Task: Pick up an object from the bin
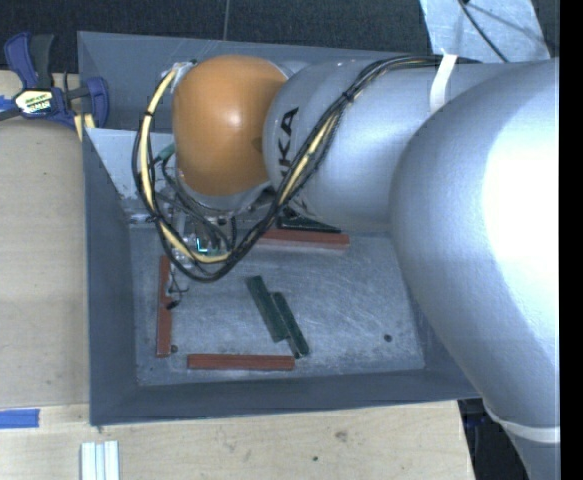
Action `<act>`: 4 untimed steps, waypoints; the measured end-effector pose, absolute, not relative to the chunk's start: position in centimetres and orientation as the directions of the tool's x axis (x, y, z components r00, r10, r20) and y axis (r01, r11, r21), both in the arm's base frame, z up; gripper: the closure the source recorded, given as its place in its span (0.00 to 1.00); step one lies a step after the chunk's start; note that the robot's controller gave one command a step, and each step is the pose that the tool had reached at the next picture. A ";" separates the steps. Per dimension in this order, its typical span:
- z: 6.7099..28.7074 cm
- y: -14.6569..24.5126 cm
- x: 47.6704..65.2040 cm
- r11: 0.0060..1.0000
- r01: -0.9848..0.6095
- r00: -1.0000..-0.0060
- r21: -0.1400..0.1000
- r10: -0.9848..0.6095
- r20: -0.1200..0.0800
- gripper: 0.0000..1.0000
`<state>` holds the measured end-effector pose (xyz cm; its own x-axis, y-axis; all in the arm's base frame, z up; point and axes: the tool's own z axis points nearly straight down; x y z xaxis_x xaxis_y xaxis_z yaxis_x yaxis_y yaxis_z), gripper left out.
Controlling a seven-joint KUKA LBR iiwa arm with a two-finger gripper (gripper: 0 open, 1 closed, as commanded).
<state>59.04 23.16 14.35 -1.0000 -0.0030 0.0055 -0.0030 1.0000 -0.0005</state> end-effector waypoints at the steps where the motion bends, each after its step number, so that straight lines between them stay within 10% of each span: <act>1: 6.8 18.3 60.9 0.967 -0.254 -0.967 -0.001 -0.254 0.003 0.00; 2: 7.1 18.5 61.1 0.967 -0.255 -0.967 0.001 -0.255 -0.002 1.00; 3: 9.1 9.8 58.2 0.996 -0.090 -0.996 -0.003 -0.090 -0.001 1.00; 4: 9.0 10.1 58.2 0.996 -0.093 -0.996 0.000 -0.093 -0.001 0.00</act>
Offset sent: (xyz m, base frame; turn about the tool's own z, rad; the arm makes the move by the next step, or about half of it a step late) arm 0.0192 -0.0462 -0.0735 -0.2571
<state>58.18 10.11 9.01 -0.9956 -0.0935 -0.0013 -0.0935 0.9956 0.0002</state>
